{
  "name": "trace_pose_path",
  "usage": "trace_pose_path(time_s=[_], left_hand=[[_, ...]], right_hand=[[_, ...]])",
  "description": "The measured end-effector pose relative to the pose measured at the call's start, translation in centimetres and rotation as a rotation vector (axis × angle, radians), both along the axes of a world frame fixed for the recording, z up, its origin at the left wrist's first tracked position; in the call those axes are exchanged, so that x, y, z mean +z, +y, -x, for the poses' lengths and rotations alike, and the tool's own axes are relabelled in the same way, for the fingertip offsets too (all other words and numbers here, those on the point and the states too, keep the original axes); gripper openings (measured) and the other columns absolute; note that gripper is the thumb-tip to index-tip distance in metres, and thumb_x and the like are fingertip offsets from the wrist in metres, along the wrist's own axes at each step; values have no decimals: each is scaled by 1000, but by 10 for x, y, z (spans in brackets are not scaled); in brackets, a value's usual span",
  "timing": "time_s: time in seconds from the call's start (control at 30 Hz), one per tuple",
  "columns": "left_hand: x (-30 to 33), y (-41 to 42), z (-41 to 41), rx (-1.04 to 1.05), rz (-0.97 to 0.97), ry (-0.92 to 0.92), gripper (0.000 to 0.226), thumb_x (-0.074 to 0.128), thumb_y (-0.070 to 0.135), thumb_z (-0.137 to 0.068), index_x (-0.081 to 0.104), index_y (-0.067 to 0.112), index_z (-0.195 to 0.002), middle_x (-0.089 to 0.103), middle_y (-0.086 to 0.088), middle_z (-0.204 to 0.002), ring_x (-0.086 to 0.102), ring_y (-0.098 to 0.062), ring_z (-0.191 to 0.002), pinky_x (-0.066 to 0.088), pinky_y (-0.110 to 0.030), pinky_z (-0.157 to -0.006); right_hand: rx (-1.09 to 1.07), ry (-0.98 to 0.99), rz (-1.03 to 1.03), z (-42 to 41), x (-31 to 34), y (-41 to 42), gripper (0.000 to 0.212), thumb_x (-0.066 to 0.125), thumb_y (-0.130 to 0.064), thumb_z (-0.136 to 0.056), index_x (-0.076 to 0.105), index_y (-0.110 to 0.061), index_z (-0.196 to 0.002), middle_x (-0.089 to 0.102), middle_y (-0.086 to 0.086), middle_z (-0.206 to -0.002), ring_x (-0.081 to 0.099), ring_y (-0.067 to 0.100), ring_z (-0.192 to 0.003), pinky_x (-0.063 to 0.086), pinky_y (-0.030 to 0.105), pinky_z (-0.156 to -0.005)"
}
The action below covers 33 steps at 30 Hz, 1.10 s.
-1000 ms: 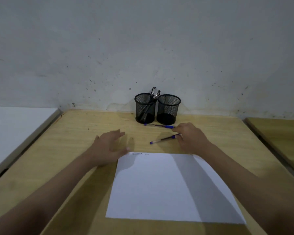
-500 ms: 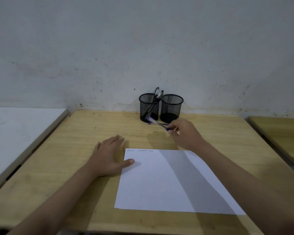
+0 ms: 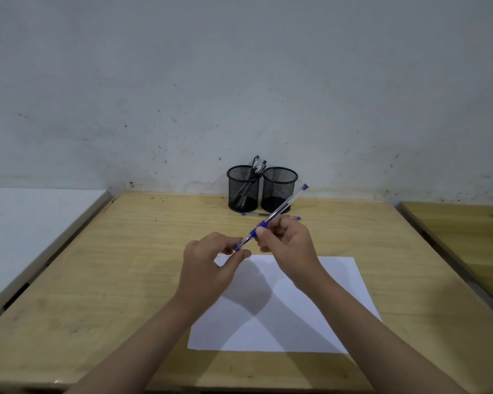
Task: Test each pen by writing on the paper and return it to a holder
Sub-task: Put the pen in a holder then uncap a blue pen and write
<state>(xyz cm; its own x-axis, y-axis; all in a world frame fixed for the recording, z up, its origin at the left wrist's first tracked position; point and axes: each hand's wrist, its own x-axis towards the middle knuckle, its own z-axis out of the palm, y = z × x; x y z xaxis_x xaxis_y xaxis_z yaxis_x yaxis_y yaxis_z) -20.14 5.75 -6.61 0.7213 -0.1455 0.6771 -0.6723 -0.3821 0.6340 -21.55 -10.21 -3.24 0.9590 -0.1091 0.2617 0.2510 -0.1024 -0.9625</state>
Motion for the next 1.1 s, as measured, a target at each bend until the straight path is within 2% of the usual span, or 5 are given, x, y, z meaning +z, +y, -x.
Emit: trace_pose_path(time_s=[0.23,0.57,0.73,0.9,1.1], left_hand=[[10,1,3,-13,27,-71,16,69,33,-77,69,25,-92,71,9,-78,66,-8,-70,49,-52,-64],[44,10,-9,-44,-47,-161,14,70,23,-76,74,12,-84,72,6,-74,64,-6,-69,49,-38,-67],[31,58,-25,163,31,18,9,72,3,-75,73,10,-81,68,29,-75,62,3,-70,42,-6,-70],[6,68,-38,249,-45,150,13,70,6,-78,73,9,-91,70,6,-79,61,8,-73,42,-1,-68],[-2,32,-74,189,-124,300,13,71,9,-77,73,11,-90,67,7,-79,62,-1,-73,41,0,-67]], right_hand=[[8,0,-37,4,2,6,8,62,-9,-89,68,-11,-92,60,2,-68,55,3,-57,47,21,-57],[-63,-236,-55,0,12,22,15,62,-4,-88,66,-14,-77,62,-7,-62,52,5,-51,46,20,-55],[-352,-236,-601,-20,50,-40,20,52,-6,-94,61,-12,-77,59,-11,-54,47,1,-43,45,17,-48],[-333,-218,-433,-17,49,-36,13,56,-7,-93,62,-7,-82,53,-3,-56,48,6,-46,47,25,-55],[-318,-110,-413,-14,30,-23,13,58,-10,-92,65,-10,-81,57,-11,-50,48,7,-46,47,29,-60]])
